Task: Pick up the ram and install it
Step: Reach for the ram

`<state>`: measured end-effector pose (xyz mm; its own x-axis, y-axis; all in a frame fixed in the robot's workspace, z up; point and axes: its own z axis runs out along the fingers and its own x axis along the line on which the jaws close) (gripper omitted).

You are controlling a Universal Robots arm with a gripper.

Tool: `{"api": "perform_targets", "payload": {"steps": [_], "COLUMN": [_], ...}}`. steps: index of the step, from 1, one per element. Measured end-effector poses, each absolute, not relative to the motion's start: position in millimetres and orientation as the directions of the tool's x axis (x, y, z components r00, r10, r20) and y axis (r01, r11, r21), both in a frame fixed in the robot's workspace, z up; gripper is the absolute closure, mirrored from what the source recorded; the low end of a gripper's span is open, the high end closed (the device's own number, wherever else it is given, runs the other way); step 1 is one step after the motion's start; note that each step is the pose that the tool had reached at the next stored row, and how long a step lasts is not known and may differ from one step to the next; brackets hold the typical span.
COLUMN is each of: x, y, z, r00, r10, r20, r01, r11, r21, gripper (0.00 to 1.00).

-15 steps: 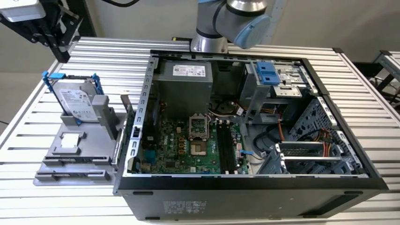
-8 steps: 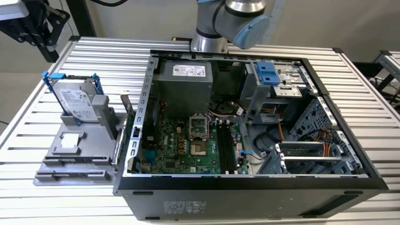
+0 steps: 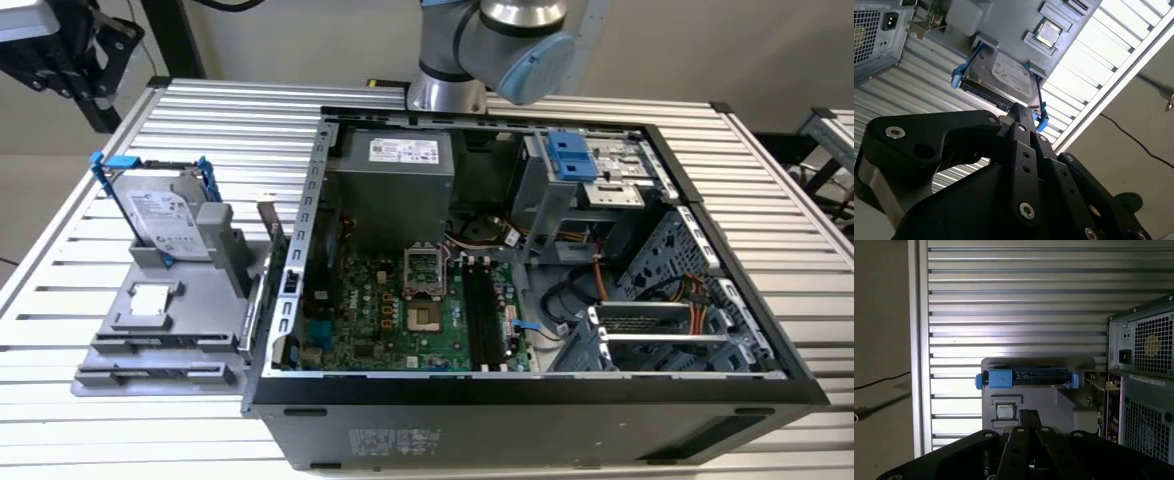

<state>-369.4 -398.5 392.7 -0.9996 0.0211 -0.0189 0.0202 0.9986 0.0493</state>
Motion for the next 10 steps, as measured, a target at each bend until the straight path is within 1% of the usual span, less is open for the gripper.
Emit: {"api": "perform_targets", "payload": {"steps": [6, 10], "x": [-369.7, -369.6], "y": [-399.8, -408.0], "z": [392.6, 392.7], "r00": [-1.000, -1.000], "r10": [0.021, 0.021], "r20": [-0.019, -0.019], "r01": [0.020, 0.020], "r11": [0.999, 0.999], "r21": [0.049, 0.049], "gripper": [1.00, 1.00]}}
